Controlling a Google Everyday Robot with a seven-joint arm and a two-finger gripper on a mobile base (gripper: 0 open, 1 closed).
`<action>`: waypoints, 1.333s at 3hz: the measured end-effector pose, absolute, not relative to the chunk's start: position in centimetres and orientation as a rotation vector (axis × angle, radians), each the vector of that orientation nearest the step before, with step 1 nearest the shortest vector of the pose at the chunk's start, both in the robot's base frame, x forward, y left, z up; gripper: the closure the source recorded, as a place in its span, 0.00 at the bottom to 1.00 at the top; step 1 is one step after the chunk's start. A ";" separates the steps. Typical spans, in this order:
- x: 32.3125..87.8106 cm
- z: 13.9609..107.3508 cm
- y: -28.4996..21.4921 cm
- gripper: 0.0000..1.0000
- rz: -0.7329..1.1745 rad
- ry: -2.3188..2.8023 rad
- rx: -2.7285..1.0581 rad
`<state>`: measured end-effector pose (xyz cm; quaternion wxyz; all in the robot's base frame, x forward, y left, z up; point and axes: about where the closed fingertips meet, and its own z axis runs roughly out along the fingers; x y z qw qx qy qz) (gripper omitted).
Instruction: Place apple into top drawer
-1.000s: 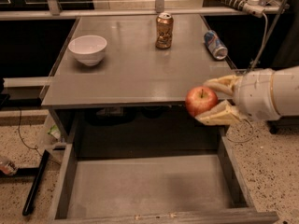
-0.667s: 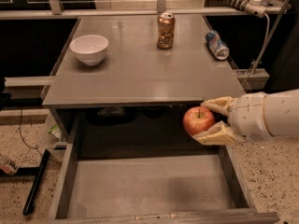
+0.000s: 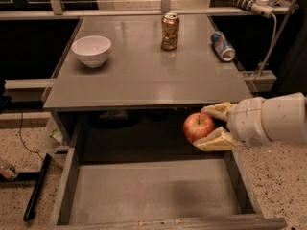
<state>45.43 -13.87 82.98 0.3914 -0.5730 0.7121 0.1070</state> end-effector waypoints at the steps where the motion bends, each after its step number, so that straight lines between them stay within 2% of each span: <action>1: 45.1 78.4 -11.0 1.00 0.369 1.840 -1.468; 3: 44.2 69.2 -5.2 1.00 0.544 1.866 -1.474; 4: 44.5 65.7 -3.7 1.00 0.570 1.862 -1.453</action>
Offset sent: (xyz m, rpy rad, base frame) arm -0.0136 0.0982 -0.1648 0.1078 0.2405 0.0877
